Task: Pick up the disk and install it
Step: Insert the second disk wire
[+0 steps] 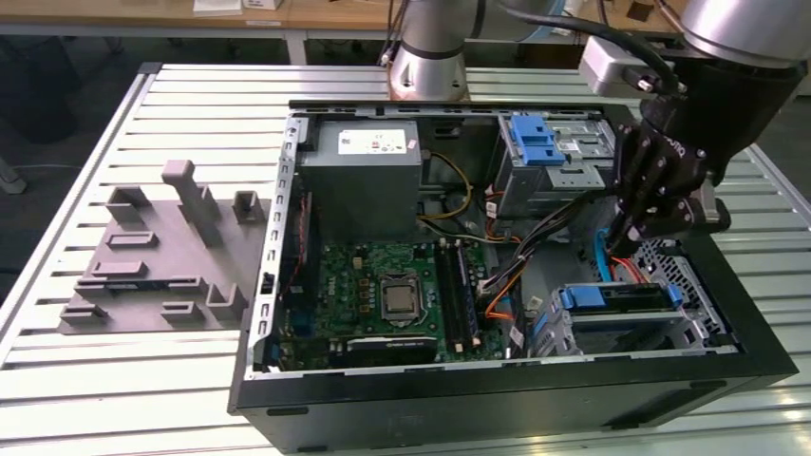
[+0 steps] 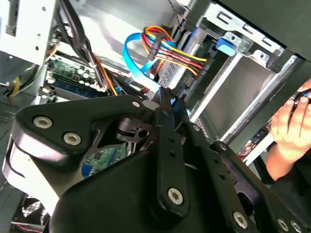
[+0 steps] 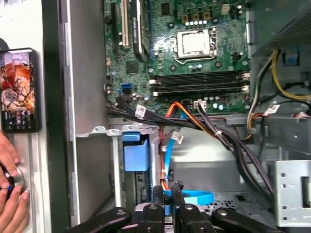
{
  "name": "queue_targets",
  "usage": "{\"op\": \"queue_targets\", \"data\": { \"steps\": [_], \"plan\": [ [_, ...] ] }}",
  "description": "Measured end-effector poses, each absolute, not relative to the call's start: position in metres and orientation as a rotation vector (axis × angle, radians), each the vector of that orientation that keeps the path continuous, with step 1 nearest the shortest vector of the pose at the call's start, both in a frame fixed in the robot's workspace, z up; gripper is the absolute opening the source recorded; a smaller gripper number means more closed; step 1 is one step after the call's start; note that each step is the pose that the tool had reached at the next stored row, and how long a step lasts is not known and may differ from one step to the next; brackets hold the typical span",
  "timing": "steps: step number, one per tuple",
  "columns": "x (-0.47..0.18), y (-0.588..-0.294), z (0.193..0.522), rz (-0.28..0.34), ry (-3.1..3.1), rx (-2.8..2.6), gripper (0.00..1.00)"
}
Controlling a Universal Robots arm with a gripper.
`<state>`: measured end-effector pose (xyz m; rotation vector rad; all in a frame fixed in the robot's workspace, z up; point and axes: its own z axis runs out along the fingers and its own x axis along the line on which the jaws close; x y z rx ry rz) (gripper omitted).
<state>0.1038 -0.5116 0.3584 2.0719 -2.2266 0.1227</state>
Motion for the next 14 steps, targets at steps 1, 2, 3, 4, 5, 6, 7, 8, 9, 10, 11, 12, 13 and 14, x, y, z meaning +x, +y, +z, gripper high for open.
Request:
{"op": "queue_targets", "data": {
  "steps": [1, 2, 3, 4, 5, 6, 7, 8, 9, 10, 11, 12, 13, 14],
  "plan": [
    [0.104, -0.513, 0.358, 0.125, -2.226, 2.071, 0.19],
    [0.104, -0.515, 0.357, 0.128, -2.225, 2.071, 0.19],
    [0.104, -0.516, 0.356, 0.130, -2.225, 2.070, 0.19],
    [0.104, -0.518, 0.355, 0.132, -2.225, 2.070, 0.19],
    [0.104, -0.519, 0.354, 0.134, -2.224, 2.069, 0.19],
    [0.104, -0.520, 0.353, 0.135, -2.224, 2.069, 0.19],
    [0.104, -0.521, 0.352, 0.136, -2.225, 2.070, 0.19],
    [0.104, -0.521, 0.350, 0.137, -2.225, 2.070, 0.19],
    [0.104, -0.522, 0.349, 0.139, -2.225, 2.070, 0.19],
    [0.104, -0.522, 0.348, 0.140, -2.226, 2.071, 0.19],
    [0.104, -0.523, 0.347, 0.142, -2.227, 2.071, 0.19],
    [0.104, -0.525, 0.346, 0.143, -2.228, 2.072, 0.19],
    [0.104, -0.526, 0.345, 0.145, -2.229, 2.072, 0.19],
    [0.104, -0.527, 0.345, 0.145, -2.229, 2.073, 0.19]
  ]
}}
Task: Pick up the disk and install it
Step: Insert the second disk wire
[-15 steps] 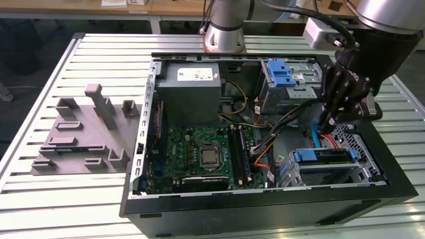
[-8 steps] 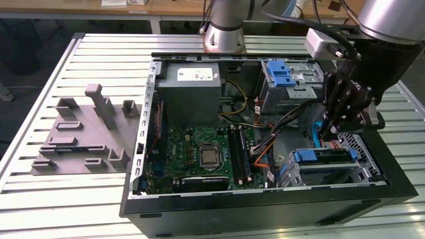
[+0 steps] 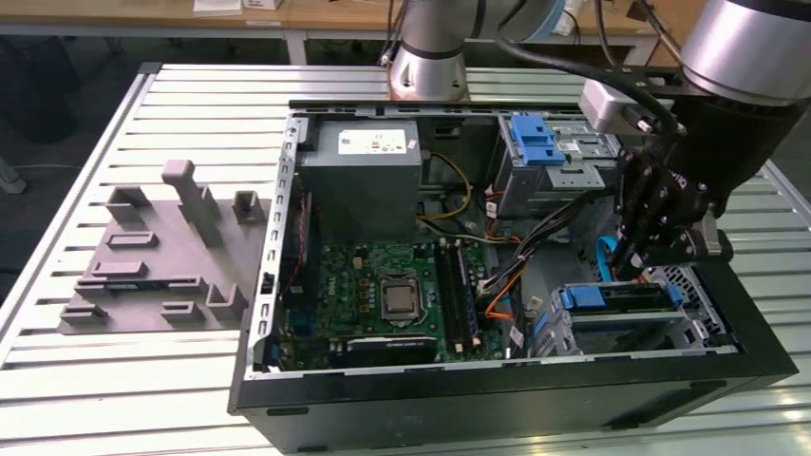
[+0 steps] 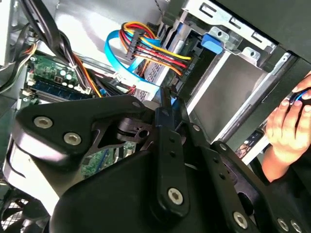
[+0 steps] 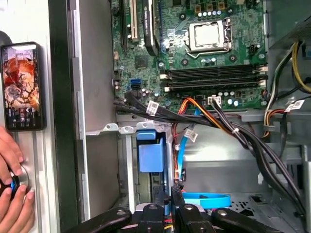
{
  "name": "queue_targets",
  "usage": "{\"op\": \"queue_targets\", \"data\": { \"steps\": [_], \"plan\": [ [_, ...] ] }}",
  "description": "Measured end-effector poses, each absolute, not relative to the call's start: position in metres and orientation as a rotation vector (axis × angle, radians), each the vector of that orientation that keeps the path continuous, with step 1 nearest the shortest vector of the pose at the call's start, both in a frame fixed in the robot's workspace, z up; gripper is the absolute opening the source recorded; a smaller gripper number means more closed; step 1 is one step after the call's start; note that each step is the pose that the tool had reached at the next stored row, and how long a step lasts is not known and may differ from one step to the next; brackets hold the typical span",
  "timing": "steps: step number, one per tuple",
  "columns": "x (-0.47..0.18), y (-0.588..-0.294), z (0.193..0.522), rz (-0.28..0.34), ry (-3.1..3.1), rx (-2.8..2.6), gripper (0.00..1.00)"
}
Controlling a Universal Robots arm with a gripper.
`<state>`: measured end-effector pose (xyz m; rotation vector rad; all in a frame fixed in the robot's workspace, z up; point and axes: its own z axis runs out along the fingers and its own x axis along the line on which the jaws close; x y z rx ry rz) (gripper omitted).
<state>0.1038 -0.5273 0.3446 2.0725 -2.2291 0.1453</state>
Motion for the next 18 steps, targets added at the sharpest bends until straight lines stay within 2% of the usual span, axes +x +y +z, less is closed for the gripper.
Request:
{"op": "queue_targets", "data": {
  "steps": [18],
  "plan": [
    [0.1040, -0.5372, 0.3354, 0.141, -2.233, 2.076, 0.19]
  ]
}}
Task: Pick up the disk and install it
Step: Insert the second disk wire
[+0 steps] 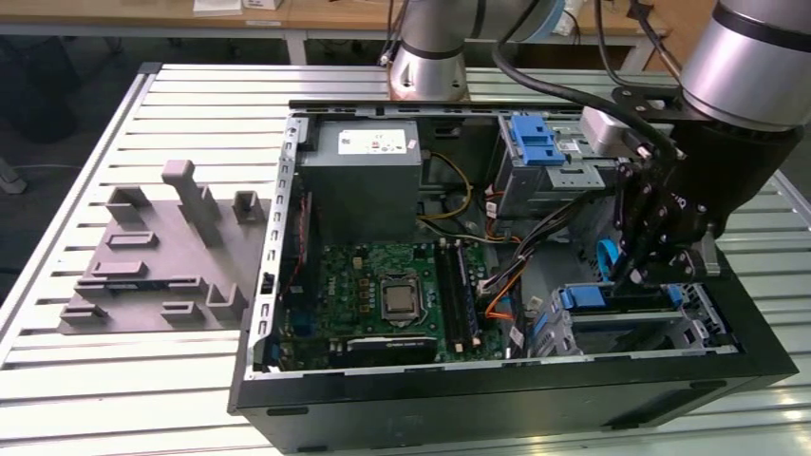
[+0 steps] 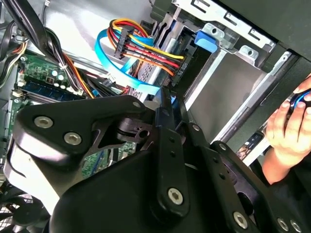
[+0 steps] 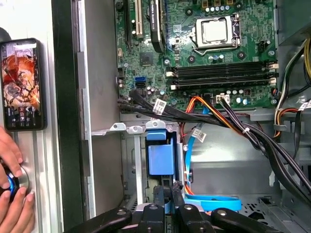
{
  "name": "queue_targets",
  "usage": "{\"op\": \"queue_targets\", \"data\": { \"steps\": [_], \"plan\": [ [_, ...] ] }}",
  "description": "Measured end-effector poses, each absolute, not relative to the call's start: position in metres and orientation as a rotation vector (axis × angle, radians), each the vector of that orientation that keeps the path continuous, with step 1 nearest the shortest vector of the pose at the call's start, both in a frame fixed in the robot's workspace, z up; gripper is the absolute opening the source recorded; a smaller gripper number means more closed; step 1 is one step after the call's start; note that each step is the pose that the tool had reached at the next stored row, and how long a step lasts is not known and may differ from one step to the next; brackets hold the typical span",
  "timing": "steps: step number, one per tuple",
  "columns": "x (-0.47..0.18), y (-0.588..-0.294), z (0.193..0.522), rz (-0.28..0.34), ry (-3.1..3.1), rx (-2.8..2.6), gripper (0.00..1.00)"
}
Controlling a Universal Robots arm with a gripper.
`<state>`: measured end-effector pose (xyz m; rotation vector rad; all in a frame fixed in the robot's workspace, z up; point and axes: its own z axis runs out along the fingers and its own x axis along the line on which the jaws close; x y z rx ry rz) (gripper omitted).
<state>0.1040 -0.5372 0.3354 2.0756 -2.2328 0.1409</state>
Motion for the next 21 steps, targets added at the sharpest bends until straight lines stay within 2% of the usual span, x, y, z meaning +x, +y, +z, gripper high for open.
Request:
{"op": "queue_targets", "data": {
  "steps": [21],
  "plan": [
    [0.1050, -0.5381, 0.3356, 0.126, -2.240, 2.082, 0.19]
  ]
}}
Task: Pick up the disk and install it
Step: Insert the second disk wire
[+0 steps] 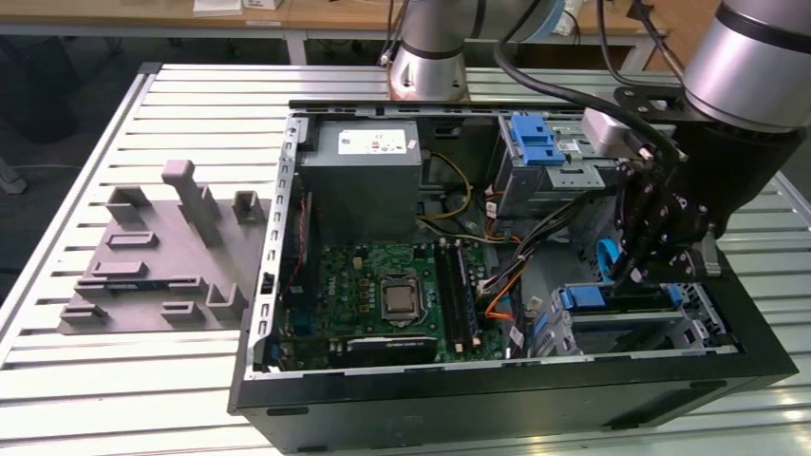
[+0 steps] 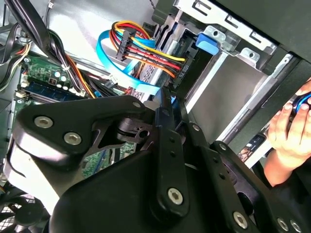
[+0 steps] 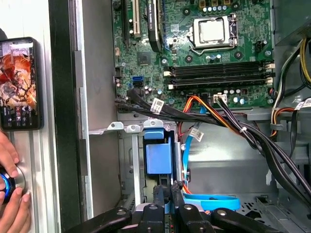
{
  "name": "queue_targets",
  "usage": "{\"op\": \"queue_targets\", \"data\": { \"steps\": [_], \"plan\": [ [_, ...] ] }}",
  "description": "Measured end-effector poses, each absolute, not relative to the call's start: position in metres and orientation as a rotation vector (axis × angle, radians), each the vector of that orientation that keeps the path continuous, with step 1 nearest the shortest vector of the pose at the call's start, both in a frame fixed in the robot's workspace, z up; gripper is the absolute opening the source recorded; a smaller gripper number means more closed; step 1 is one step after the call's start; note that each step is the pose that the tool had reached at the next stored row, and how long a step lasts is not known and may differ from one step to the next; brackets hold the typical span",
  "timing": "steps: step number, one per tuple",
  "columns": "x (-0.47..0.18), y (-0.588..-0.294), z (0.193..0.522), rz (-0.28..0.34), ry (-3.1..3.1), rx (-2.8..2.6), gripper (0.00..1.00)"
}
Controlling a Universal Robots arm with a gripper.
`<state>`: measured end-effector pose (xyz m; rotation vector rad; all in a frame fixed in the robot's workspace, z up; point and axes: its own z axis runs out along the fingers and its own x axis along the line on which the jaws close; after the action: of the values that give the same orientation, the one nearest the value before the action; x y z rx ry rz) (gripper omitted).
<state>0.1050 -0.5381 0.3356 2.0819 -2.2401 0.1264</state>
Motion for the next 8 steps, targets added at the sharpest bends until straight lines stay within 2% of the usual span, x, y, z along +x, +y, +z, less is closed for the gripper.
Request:
{"op": "queue_targets", "data": {
  "steps": [8],
  "plan": [
    [0.1067, -0.5393, 0.3356, 0.123, -2.243, 2.082, 0.19]
  ]
}}
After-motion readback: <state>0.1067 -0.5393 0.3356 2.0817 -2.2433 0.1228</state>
